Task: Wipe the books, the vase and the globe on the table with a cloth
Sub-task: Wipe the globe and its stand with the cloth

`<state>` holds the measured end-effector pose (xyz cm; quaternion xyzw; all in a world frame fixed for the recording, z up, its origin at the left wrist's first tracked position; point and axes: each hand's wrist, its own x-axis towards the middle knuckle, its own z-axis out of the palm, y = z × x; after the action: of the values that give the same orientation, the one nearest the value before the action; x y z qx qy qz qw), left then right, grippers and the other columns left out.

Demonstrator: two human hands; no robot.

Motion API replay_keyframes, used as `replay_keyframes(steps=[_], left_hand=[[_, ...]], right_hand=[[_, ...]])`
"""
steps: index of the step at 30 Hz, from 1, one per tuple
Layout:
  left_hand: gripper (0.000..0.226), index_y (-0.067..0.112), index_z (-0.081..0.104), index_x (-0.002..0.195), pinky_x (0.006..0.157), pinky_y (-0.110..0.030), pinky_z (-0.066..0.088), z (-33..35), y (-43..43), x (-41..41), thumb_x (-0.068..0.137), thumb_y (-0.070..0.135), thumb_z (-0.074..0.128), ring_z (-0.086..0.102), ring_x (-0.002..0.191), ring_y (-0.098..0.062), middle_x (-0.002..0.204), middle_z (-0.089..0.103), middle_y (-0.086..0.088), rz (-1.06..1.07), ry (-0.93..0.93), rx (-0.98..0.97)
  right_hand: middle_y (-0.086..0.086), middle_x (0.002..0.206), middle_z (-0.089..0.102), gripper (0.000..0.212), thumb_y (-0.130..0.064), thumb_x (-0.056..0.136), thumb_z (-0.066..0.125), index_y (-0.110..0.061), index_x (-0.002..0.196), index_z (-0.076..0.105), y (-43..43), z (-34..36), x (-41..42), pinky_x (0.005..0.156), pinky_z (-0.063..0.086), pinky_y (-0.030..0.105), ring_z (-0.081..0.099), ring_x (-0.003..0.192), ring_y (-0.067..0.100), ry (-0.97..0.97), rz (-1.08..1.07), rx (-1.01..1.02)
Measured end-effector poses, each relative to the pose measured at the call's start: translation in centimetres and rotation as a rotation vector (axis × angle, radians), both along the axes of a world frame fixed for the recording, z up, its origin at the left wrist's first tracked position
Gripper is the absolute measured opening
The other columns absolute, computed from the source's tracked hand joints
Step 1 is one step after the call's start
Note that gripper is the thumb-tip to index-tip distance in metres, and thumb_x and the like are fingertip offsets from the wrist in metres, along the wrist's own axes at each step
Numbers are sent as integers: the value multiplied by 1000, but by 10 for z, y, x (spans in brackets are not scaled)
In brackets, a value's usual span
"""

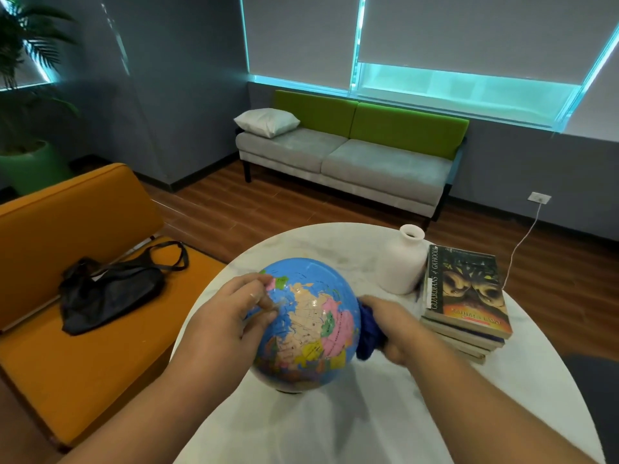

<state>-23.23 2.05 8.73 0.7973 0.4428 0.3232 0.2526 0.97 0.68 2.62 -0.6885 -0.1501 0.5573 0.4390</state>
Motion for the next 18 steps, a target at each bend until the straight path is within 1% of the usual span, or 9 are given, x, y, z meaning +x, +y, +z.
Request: replay_keyframes(steps=[4, 6, 7, 9, 11, 12, 14, 16, 18], left_hand=[[9, 26, 66, 94, 88, -25, 50, 2, 1, 2, 88, 18, 66, 58, 112, -9, 120, 61, 22, 64, -36, -81], [5, 26, 64, 88, 88, -27, 51, 2, 4, 3, 88, 22, 66, 58, 112, -7, 122, 61, 23, 91, -23, -99], [5, 27, 63, 86, 90, -30, 52, 3, 5, 3, 88, 23, 66, 59, 112, -8, 123, 61, 21, 109, -20, -107], [12, 28, 61, 80, 88, -31, 52, 4, 6, 4, 88, 21, 67, 60, 110, -9, 124, 62, 20, 129, -26, -121], [17, 28, 59, 76, 81, -22, 48, 6, 4, 6, 88, 18, 67, 58, 106, -5, 124, 62, 18, 137, -32, -125], [18, 27, 59, 75, 78, -18, 45, 7, 3, 7, 87, 17, 67, 56, 105, -3, 125, 62, 16, 140, -28, -119], [20, 28, 59, 73, 75, -15, 42, 8, 1, 9, 87, 16, 68, 54, 104, -2, 125, 62, 15, 144, -26, -98], [20, 28, 59, 73, 75, -19, 45, 7, -1, 10, 86, 16, 69, 56, 101, -3, 125, 63, 14, 147, -27, -94], [19, 28, 59, 73, 73, -22, 46, 7, -1, 10, 86, 17, 69, 59, 98, -6, 123, 64, 15, 162, 5, -64]], right_hand=[[10, 72, 62, 16, -18, 89, 53, -12, 77, 62, -32, -26, -30, 47, 46, 22, 56, 55, 20, 285, -149, 13], [6, 64, 60, 21, -19, 89, 53, -18, 70, 61, -37, -23, -41, 46, 45, 22, 55, 49, 18, 244, -250, 135], [7, 66, 63, 21, -19, 90, 53, -20, 73, 65, -38, -21, -46, 52, 50, 27, 59, 54, 22, 162, -275, 227], [13, 90, 69, 20, -20, 94, 55, -29, 89, 73, -40, -18, -50, 80, 55, 41, 68, 84, 28, -98, -280, 394], [0, 110, 63, 26, -21, 93, 57, -43, 103, 67, -44, -8, -52, 99, 46, 24, 61, 107, 13, -440, -208, 571], [-7, 113, 58, 28, -20, 92, 59, -43, 108, 64, -46, -2, -53, 99, 42, 14, 57, 109, 7, -578, -173, 679], [-11, 114, 55, 30, -26, 88, 59, -36, 115, 64, -46, 7, -56, 98, 38, 10, 52, 110, 8, -819, -65, 816], [-12, 118, 56, 34, -26, 86, 57, -31, 118, 67, -48, 17, -62, 97, 40, 17, 49, 107, 18, -1068, 104, 874], [-9, 121, 60, 36, -18, 84, 56, -26, 117, 69, -49, 23, -69, 92, 46, 28, 47, 97, 25, -1356, 252, 958]])
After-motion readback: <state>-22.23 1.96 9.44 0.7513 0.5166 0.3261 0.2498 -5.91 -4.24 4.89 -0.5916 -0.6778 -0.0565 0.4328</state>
